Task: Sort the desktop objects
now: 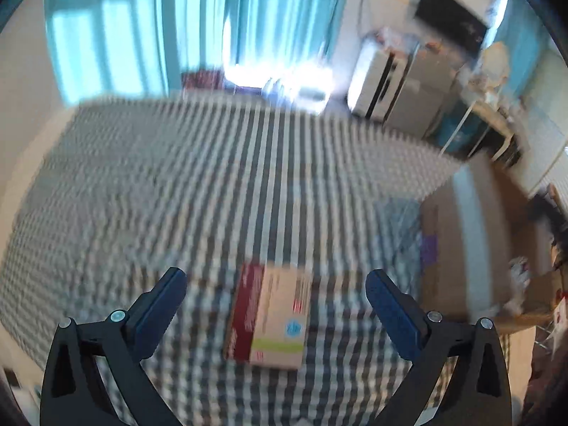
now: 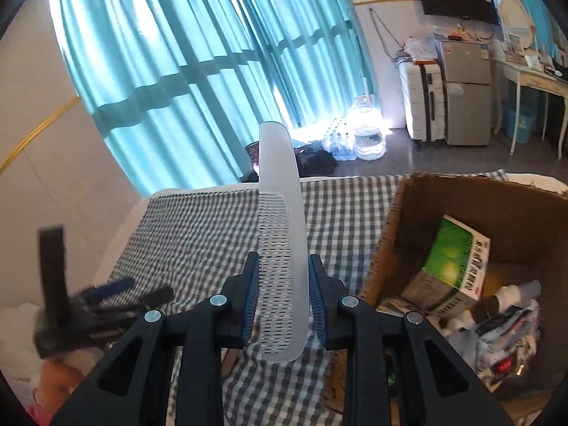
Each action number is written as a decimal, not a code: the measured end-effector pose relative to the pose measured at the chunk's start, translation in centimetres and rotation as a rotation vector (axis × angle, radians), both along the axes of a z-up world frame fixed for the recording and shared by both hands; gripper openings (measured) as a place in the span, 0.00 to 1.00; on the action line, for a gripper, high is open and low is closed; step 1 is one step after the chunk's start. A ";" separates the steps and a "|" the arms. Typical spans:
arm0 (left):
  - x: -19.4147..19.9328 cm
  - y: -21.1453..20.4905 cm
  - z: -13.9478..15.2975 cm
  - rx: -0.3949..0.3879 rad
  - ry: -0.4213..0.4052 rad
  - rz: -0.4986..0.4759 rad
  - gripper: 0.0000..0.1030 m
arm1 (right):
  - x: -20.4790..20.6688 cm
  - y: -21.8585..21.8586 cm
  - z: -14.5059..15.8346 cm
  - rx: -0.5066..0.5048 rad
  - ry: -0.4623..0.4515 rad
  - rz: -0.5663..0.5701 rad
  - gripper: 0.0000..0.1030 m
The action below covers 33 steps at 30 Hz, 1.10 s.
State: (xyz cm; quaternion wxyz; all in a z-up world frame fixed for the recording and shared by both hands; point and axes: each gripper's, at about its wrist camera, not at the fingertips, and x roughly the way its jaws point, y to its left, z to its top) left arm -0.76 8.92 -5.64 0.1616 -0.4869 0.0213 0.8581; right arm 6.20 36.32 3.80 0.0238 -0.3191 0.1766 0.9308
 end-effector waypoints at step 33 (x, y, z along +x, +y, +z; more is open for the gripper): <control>8.0 23.4 9.8 0.022 0.119 -0.519 0.90 | 10.6 15.0 3.2 0.011 -0.036 -0.429 0.57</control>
